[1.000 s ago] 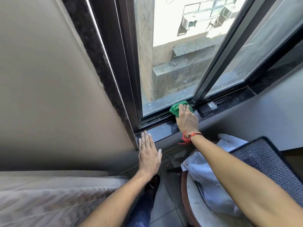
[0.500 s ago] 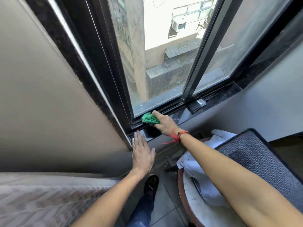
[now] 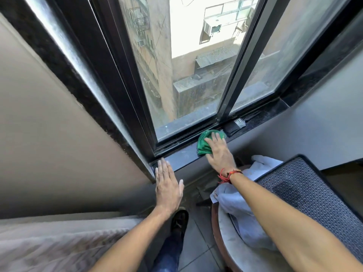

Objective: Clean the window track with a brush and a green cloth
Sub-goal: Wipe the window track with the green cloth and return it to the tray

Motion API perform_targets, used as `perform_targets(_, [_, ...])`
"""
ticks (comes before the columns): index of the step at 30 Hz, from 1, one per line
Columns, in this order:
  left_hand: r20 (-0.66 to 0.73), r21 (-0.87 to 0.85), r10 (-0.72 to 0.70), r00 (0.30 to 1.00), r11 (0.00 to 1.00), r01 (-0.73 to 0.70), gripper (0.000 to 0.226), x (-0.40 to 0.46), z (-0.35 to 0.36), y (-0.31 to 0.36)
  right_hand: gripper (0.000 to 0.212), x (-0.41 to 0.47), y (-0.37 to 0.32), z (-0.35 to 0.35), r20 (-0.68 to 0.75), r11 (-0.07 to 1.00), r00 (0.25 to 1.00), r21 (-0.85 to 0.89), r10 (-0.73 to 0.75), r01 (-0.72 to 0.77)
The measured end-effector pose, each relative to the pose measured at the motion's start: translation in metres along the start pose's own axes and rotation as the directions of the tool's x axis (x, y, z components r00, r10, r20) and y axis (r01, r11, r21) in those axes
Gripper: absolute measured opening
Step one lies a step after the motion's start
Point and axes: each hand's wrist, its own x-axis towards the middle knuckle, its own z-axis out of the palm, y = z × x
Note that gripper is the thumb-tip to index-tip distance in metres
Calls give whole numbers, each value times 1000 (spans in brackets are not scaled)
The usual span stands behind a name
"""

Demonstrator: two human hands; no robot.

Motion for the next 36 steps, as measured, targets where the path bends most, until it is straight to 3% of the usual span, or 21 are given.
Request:
perform_targets(5, [12,-14,-3,1000,1000,3,93,-1,0,0,70,3,11,-13,108,994,993,105,-40,29])
perform_targets(10, [33,-63,-6,999,998,8,87,-1,-7,0,84,-8,-23,4,166,979,972,150,-164,139])
perform_targets(14, [1,-286,-17,1000,958,17,70,-1,-16,-1,86,-16,-52,16,196,959,948,181,-250,216])
perform_targets(16, [-60,-429,-71,996,903,39,63,0,-26,0,86,-15,-64,18,238,942,919,202,-313,269])
perform_targets(18, [-163,-453,-75,984,892,-7,62,1,-35,2,83,-11,-72,15,302,922,886,275,-351,271])
perform_targets(20, [-227,-397,27,973,910,-118,68,1,-40,4,77,-9,-70,6,326,895,885,405,-332,186])
perform_targets(21, [-223,-346,104,969,921,-179,73,1,-41,6,74,-10,-66,0,286,880,920,461,-269,114])
perform_targets(23, [-133,-219,243,961,938,-267,79,6,-39,10,67,-14,-54,-8,97,868,993,497,-66,9])
perform_targets(25, [-1,-72,317,948,946,-317,77,13,-37,14,64,-20,-46,-6,-19,918,1000,397,-1,9])
perform_targets(28, [71,123,333,940,933,-339,68,20,-34,17,74,-31,-49,8,134,967,982,234,-134,100])
perform_targets(31, [85,196,295,952,932,-306,61,16,-33,12,86,-32,-56,19,198,976,963,151,-186,157])
perform_targets(36, [103,323,227,969,913,-248,59,-3,-25,-17,93,-30,-70,25,363,941,868,144,-339,307])
